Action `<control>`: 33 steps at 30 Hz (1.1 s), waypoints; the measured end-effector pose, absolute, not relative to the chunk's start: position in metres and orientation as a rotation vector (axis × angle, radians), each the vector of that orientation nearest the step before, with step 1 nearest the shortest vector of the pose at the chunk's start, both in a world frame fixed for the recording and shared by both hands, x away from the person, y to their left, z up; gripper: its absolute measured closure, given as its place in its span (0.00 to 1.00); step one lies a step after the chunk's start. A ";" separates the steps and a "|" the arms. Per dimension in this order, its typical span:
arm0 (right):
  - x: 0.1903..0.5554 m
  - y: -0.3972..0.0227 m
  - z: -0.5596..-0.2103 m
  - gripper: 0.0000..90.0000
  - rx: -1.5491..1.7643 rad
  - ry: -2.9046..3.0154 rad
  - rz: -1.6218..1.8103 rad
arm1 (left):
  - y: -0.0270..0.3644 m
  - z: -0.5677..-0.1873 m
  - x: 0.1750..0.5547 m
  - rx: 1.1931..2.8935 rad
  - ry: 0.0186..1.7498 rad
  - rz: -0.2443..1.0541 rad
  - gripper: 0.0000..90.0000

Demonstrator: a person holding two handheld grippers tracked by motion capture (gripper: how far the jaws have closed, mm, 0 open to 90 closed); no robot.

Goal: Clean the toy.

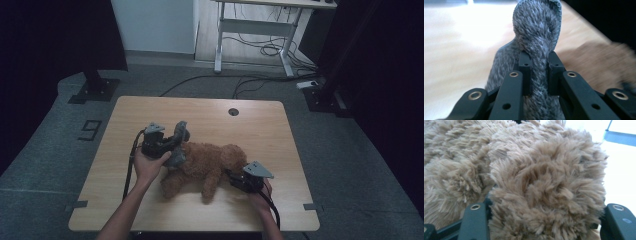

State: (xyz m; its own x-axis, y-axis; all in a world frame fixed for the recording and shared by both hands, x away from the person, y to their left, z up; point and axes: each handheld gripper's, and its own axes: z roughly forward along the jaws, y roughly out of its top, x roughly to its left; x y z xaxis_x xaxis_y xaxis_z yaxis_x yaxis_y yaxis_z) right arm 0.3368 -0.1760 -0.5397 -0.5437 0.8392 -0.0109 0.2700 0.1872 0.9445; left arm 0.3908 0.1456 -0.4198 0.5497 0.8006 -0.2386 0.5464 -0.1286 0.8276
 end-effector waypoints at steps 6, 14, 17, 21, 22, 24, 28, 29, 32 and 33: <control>0.342 -0.168 -0.540 0.40 1.037 1.881 1.315 | 0.101 -0.413 0.403 1.878 1.051 0.307 0.85; 0.346 -0.169 -0.541 0.33 1.054 1.870 1.315 | 0.090 -0.449 0.414 1.932 1.089 0.219 0.85; 0.345 -0.172 -0.538 0.16 1.091 1.889 1.330 | 0.096 -0.453 0.409 1.905 1.079 0.192 0.85; 0.342 -0.181 -0.530 0.07 1.167 1.960 1.383 | 0.101 -0.460 0.395 1.896 1.056 0.204 0.86; 0.340 -0.184 -0.527 0.06 1.179 1.963 1.413 | 0.102 -0.463 0.391 1.886 1.049 0.205 0.86; 0.338 -0.194 -0.519 0.03 1.209 1.951 1.465 | 0.106 -0.467 0.382 1.862 1.039 0.189 0.86; 0.340 -0.200 -0.507 0.00 1.239 1.939 1.486 | 0.110 -0.476 0.365 1.830 1.008 0.182 0.86; 0.343 -0.199 -0.506 0.00 1.237 1.949 1.471 | 0.111 -0.477 0.362 1.825 1.003 0.184 0.86; 0.350 -0.190 -0.508 0.00 1.229 2.008 1.438 | 0.113 -0.482 0.354 1.805 0.994 0.173 0.86; 0.352 -0.187 -0.511 0.00 1.234 2.042 1.429 | 0.114 -0.483 0.352 1.801 0.990 0.166 0.86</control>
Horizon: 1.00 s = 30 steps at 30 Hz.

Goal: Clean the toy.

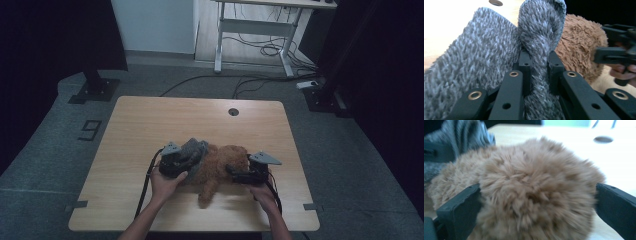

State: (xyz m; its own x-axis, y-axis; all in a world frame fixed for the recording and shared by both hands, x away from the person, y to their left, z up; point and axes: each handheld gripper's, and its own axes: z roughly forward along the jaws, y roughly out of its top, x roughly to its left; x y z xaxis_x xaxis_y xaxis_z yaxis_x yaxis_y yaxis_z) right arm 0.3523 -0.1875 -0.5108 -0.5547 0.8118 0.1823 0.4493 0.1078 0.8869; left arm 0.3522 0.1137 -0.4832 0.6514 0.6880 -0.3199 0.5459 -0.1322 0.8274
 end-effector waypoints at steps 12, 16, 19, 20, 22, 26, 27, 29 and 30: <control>0.355 -0.184 -0.533 0.27 1.245 2.096 1.436 | 0.114 -0.493 0.338 1.780 0.968 0.187 0.86; 0.352 -0.176 -0.536 0.36 1.160 2.026 1.356 | 0.110 -0.493 0.342 1.780 0.982 0.186 0.86; 0.352 -0.173 -0.537 0.39 1.135 2.000 1.343 | 0.109 -0.480 0.347 1.797 1.001 0.137 0.86; 0.350 -0.173 -0.538 0.40 1.124 2.000 1.350 | 0.109 -0.476 0.347 1.802 1.001 0.130 0.86; 0.347 -0.175 -0.539 0.41 1.104 1.998 1.359 | 0.104 -0.463 0.350 1.822 0.989 0.155 0.86; 0.342 -0.177 -0.541 0.41 1.080 1.991 1.369 | 0.081 -0.437 0.361 1.838 0.959 0.198 0.86; 0.341 -0.176 -0.541 0.41 1.079 1.992 1.365 | 0.072 -0.432 0.364 1.843 0.950 0.203 0.86; 0.339 -0.175 -0.541 0.41 1.075 1.985 1.358 | 0.045 -0.422 0.370 1.866 0.923 0.199 0.86; 0.339 -0.175 -0.541 0.41 1.069 1.980 1.356 | 0.035 -0.420 0.372 1.877 0.914 0.192 0.86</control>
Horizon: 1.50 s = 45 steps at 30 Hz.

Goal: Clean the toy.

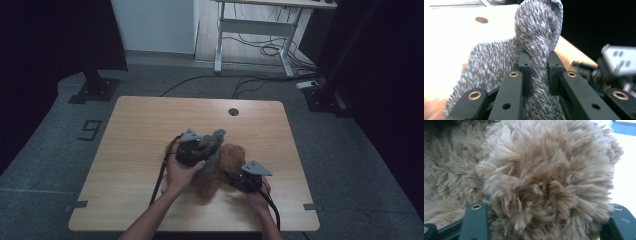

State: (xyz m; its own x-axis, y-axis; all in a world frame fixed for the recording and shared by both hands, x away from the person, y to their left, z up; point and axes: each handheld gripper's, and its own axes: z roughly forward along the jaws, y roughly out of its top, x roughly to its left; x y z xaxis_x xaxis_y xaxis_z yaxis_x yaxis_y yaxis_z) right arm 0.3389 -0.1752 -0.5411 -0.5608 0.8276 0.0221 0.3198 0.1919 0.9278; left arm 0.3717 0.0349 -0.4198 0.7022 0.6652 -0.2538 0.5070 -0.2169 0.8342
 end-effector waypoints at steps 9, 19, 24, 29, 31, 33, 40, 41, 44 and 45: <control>0.336 -0.175 -0.541 0.41 1.066 1.980 1.341 | -0.057 -0.450 0.394 2.078 0.901 0.212 0.85; 0.336 -0.176 -0.545 0.40 1.070 1.996 1.342 | -0.037 -0.457 0.385 2.043 0.888 0.234 0.86; 0.336 -0.176 -0.545 0.40 1.079 1.995 1.341 | -0.015 -0.452 0.381 2.023 0.917 0.286 0.86; 0.338 -0.179 -0.546 0.40 1.102 1.988 1.365 | 0.022 -0.453 0.389 2.027 1.023 0.319 0.86; 0.339 -0.180 -0.546 0.40 1.105 1.989 1.374 | 0.043 -0.458 0.392 2.003 1.055 0.290 0.86; 0.339 -0.179 -0.545 0.40 1.103 1.989 1.371 | 0.057 -0.459 0.392 1.980 1.071 0.288 0.86; 0.338 -0.178 -0.545 0.40 1.101 1.984 1.361 | 0.123 -0.464 0.393 1.903 1.191 0.301 0.86; 0.338 -0.178 -0.545 0.40 1.101 1.984 1.358 | 0.132 -0.468 0.394 1.895 1.213 0.288 0.86; 0.338 -0.178 -0.545 0.40 1.100 1.981 1.358 | 0.155 -0.485 0.395 1.846 1.262 0.209 0.86; 0.338 -0.178 -0.545 0.40 1.100 1.981 1.357 | 0.161 -0.490 0.393 1.839 1.273 0.205 0.86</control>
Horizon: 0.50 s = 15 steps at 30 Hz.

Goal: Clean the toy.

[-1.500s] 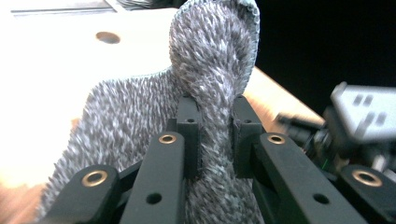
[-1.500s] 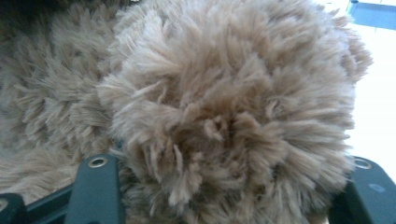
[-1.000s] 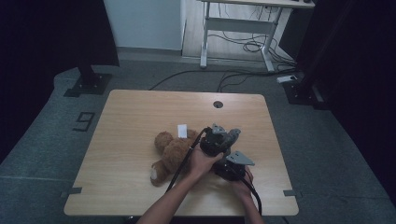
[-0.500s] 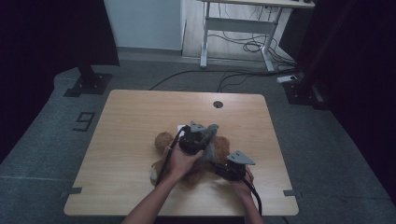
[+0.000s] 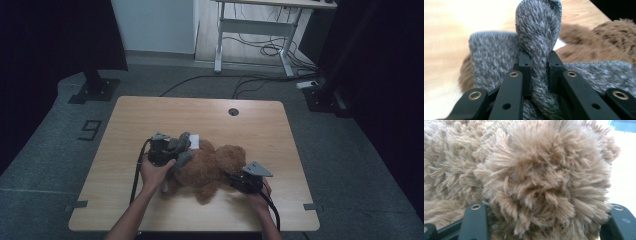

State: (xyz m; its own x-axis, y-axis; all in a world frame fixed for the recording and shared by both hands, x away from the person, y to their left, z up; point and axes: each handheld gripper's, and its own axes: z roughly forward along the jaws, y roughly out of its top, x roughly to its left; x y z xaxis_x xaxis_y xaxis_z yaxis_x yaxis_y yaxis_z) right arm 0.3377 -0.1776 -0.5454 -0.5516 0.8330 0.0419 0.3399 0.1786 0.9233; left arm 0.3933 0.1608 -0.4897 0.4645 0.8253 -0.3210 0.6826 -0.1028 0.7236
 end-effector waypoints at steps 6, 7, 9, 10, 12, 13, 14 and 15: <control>0.338 -0.178 -0.546 0.40 1.104 1.976 1.360 | 0.178 -0.502 0.383 1.836 1.294 0.217 0.86; 0.338 -0.178 -0.546 0.40 1.103 1.977 1.359 | 0.179 -0.502 0.382 1.852 1.289 0.235 0.86; 0.338 -0.178 -0.546 0.40 1.104 1.976 1.362 | 0.180 -0.502 0.379 1.886 1.285 0.278 0.86; 0.338 -0.178 -0.546 0.40 1.104 1.976 1.363 | 0.181 -0.504 0.377 1.892 1.286 0.285 0.86; 0.338 -0.178 -0.546 0.40 1.105 1.975 1.364 | 0.186 -0.509 0.376 1.884 1.304 0.285 0.86; 0.338 -0.179 -0.546 0.40 1.106 1.975 1.365 | 0.190 -0.512 0.376 1.883 1.318 0.284 0.86; 0.338 -0.179 -0.546 0.40 1.107 1.975 1.366 | 0.193 -0.515 0.376 1.880 1.333 0.280 0.86; 0.338 -0.179 -0.547 0.40 1.106 1.974 1.367 | 0.197 -0.519 0.376 1.880 1.348 0.277 0.86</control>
